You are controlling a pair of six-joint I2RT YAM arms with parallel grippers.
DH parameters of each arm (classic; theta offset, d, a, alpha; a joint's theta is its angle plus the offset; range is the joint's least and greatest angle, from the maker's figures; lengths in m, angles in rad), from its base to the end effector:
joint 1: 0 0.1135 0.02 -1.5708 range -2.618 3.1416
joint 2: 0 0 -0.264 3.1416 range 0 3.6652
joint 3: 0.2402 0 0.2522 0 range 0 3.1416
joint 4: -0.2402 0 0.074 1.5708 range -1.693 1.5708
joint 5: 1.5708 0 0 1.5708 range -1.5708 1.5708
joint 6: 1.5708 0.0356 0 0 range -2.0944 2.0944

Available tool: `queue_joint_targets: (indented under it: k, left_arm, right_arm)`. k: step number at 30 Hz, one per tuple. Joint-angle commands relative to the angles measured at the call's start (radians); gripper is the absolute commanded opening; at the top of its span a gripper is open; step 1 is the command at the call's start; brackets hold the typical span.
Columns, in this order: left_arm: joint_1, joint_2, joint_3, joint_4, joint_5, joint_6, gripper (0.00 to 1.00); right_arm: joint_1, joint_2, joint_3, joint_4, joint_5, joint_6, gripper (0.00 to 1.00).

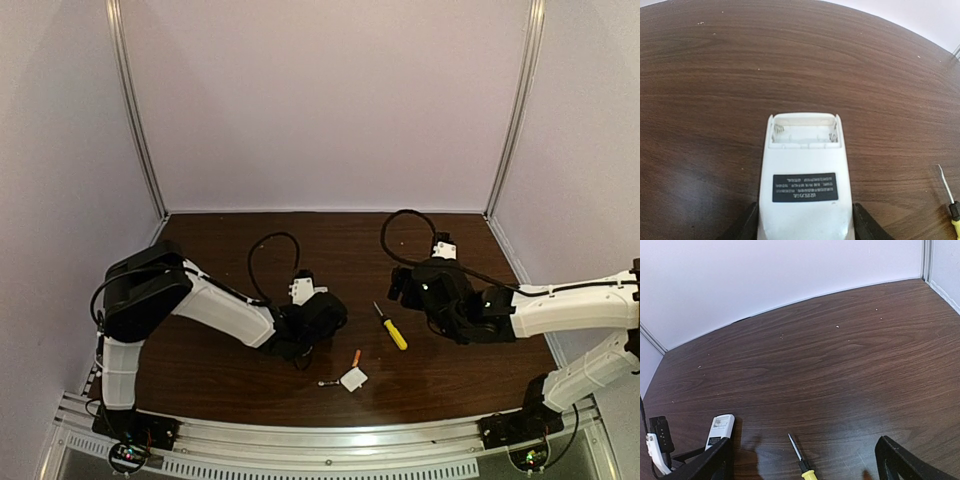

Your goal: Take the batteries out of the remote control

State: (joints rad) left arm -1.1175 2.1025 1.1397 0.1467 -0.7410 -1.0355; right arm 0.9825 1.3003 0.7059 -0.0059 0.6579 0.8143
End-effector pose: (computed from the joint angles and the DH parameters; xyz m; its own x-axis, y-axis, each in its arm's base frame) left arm 0.2019 -0.3596 0.1012 -0.5591 -0.3014 -0.7724 -0.0393 0.9402 -0.3384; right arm 0.1681 0.2128 0.2227 -0.4902 0.3021 -0.8176 -0.0316 0.9312 0.3630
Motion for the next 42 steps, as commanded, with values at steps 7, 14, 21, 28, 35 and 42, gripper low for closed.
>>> queue_joint_targets:
  k: [7, 14, 21, 28, 35, 42]
  left_arm:
    - [-0.006, 0.013, -0.019, -0.022, -0.038, -0.006, 0.71]
    - [-0.015, -0.030, -0.026, -0.060, -0.073, -0.007, 0.97]
    - [-0.019, -0.157, -0.058, -0.140, -0.146, 0.073, 0.97]
    - [-0.012, -0.347, -0.169, -0.175, -0.327, 0.248, 0.97]
    - [0.086, -0.578, -0.341, 0.018, -0.352, 0.566, 0.97]
    - [0.265, -0.836, -0.523, 0.214, -0.164, 0.841, 0.97]
  right_arm:
    - [0.007, 0.026, -0.004, 0.003, 0.031, -0.031, 1.00]
    - [0.007, 0.039, -0.003, 0.035, 0.032, -0.045, 1.00]
    - [0.007, 0.038, -0.013, 0.063, 0.024, -0.072, 1.00]
    - [0.006, 0.026, -0.037, 0.109, 0.034, -0.125, 1.00]
    - [0.006, -0.028, -0.098, 0.204, 0.058, -0.225, 1.00]
    - [0.006, -0.076, -0.176, 0.344, 0.006, -0.322, 1.00]
